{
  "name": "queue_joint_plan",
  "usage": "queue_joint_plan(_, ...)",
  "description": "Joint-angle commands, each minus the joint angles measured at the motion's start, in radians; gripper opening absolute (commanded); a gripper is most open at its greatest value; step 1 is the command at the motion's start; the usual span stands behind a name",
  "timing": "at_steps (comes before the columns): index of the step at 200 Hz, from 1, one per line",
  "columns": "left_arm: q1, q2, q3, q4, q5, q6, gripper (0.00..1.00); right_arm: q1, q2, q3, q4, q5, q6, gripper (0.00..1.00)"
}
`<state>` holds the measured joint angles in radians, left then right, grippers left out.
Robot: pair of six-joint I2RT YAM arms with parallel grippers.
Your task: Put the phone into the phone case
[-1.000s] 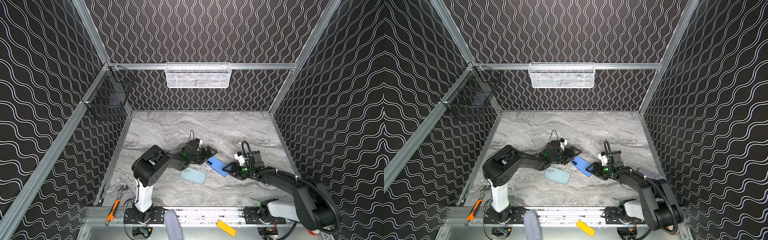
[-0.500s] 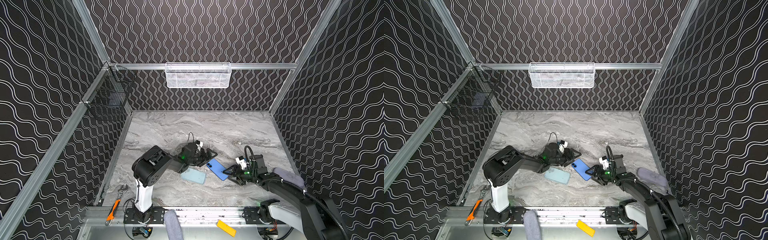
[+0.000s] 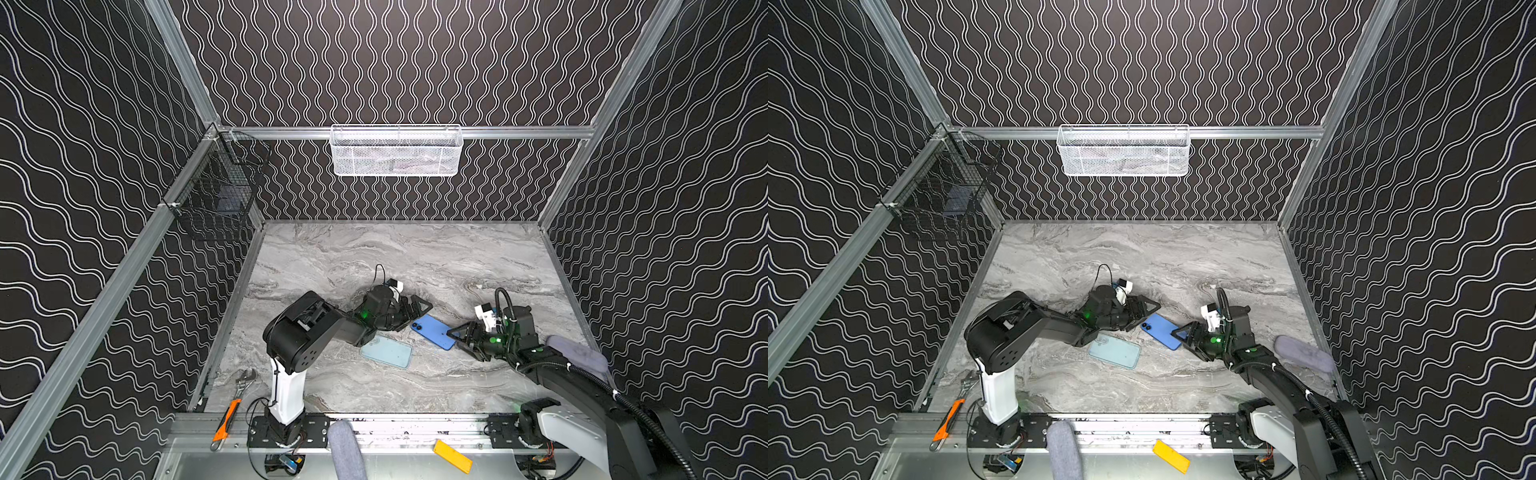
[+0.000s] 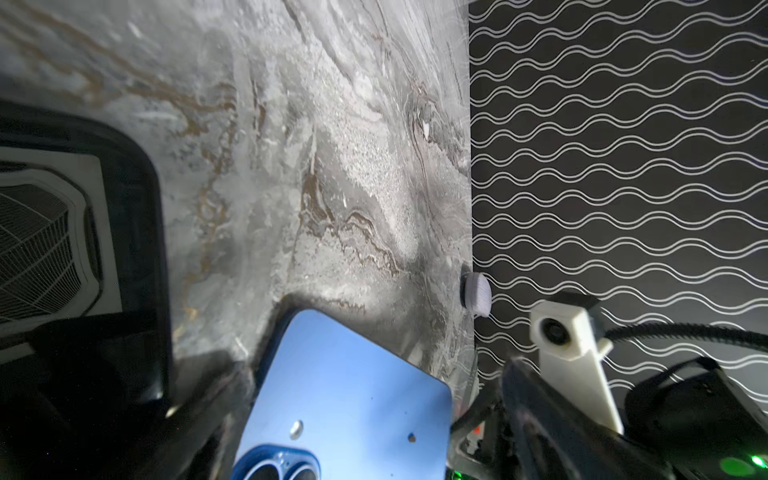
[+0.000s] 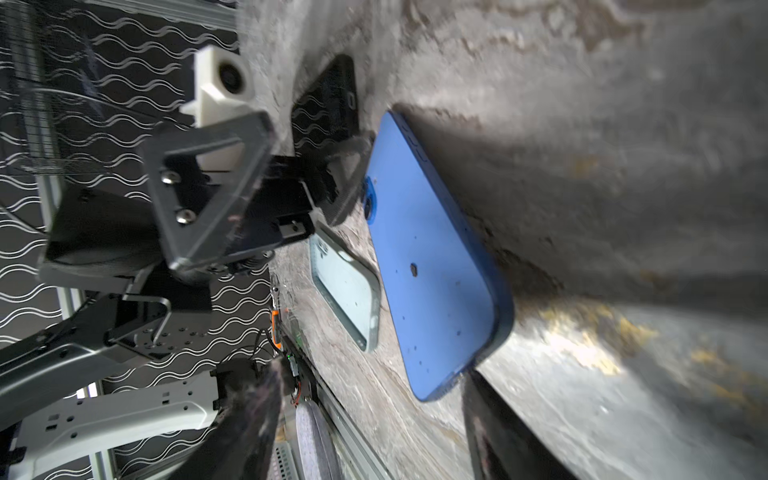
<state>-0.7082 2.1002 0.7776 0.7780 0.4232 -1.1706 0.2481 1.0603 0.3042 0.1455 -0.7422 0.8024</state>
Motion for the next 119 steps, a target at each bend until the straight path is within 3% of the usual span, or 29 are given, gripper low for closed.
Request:
queue_joint_plan(1, -0.013, 0.020, -0.002, -0.207, 0.179, -0.034, 0.99, 0.003, -0.009, 0.037, 0.272, -0.008, -0.009, 0.70)
queue_joint_plan(56, -0.014, 0.020, -0.001, -0.197, 0.185, -0.043, 0.99, 0.004, 0.060, 0.043, 0.365, 0.003, -0.013, 0.70)
queue_joint_plan(83, -0.013, 0.014, -0.016, -0.182, 0.181, -0.055, 0.98, 0.004, 0.110, 0.069, 0.301, 0.016, -0.045, 0.68)
queue_joint_plan(119, -0.013, 0.001, -0.037, -0.167, 0.172, -0.062, 0.98, 0.004, 0.051, 0.103, 0.110, 0.106, -0.138, 0.60)
